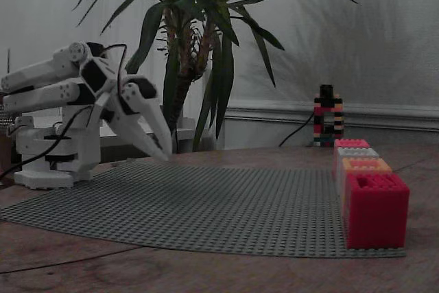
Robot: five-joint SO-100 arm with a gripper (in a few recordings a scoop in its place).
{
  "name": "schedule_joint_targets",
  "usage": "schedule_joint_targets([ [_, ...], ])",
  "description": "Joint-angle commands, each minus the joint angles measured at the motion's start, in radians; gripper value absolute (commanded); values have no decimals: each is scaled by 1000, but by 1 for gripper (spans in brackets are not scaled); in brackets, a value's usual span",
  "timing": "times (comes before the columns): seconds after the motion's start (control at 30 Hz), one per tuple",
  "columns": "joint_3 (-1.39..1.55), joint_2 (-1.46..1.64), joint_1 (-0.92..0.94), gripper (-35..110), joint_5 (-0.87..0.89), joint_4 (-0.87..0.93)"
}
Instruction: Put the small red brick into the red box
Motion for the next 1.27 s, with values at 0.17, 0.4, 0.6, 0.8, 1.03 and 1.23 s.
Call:
schedule_joint_targets([
  [0.17,-18,23,-32,0,-5,55],
  [0.4,-38,23,-32,0,-11,133],
  [0.6,-55,23,-31,0,23,196],
  [0.8,-63,23,-31,0,34,233],
  [1.03,-67,23,-31,0,32,252],
  [1.23,-67,23,-31,0,32,252],
])
